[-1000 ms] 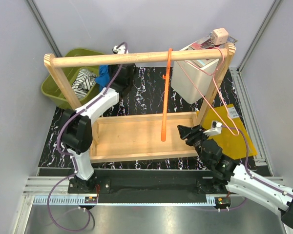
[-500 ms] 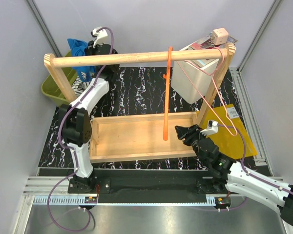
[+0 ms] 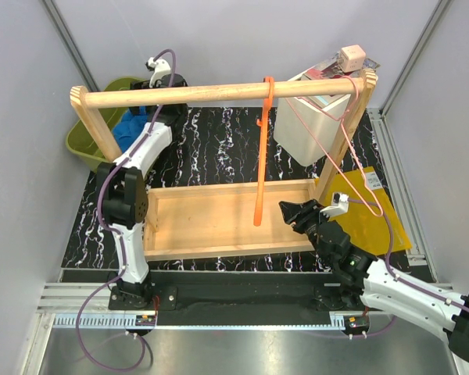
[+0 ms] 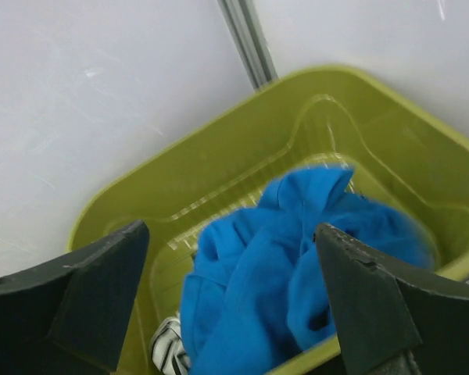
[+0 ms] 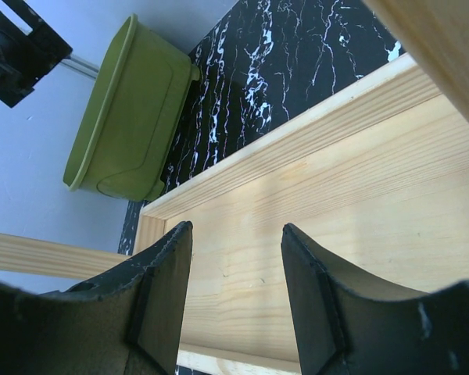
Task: Remove the tank top from the hanger
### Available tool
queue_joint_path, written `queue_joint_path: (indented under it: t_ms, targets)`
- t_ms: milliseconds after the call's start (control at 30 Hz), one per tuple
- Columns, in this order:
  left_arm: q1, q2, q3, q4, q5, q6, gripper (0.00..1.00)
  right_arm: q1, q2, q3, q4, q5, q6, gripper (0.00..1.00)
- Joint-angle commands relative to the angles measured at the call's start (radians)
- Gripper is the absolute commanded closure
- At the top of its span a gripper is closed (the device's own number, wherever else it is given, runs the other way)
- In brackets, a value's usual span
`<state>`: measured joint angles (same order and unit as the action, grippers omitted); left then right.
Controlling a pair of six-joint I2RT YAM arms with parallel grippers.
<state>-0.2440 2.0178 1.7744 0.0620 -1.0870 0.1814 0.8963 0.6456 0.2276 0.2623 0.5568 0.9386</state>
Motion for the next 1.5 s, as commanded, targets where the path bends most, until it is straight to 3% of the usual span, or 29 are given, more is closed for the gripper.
queue_joint_path:
  t_ms: [0, 233, 333, 467, 733, 833, 900, 1033, 1267, 1467]
  targets:
    - [-0.038, -0.122, 0.034, -0.192, 0.107, -0.204, 0.06, -0.008, -0.015, 0.001, 0.032, 0.003, -0.003, 0.43]
    - [-0.202, -0.273, -0.113, -0.321, 0.214, -0.336, 0.06, -0.008, -0.052, 0.009, -0.014, -0.006, 0.005, 0.42]
    - [-0.241, -0.359, -0.203, -0.422, 0.346, -0.518, 0.07, -0.010, -0.093, 0.012, -0.049, -0.009, 0.009, 0.42]
    - [-0.273, -0.552, -0.493, -0.403, 0.607, -0.747, 0.10, -0.008, -0.149, 0.018, -0.089, -0.029, 0.005, 0.42]
    - [-0.486, -0.845, -0.886, -0.274, 0.991, -0.812, 0.12, -0.010, -0.251, -0.042, -0.136, -0.124, 0.029, 0.39]
    - [-0.602, -1.070, -1.076, -0.184, 1.106, -0.855, 0.12, -0.008, -0.290, -0.082, -0.146, -0.207, 0.042, 0.36]
    - [-0.630, -1.183, -1.225, -0.107, 1.173, -0.867, 0.08, -0.010, -0.320, -0.114, -0.141, -0.286, 0.058, 0.33]
    - [-0.673, -1.581, -1.496, -0.019, 1.315, -0.948, 0.05, -0.008, -0.388, -0.158, -0.112, -0.432, 0.058, 0.23]
    - [-0.676, -2.177, -1.701, -0.101, 1.463, -1.046, 0.01, -0.008, -0.532, -0.228, -0.055, -0.624, 0.060, 0.00]
    - [-0.676, -2.085, -1.741, -0.091, 1.520, -1.031, 0.01, -0.007, -0.592, -0.228, -0.185, -0.591, 0.043, 0.01]
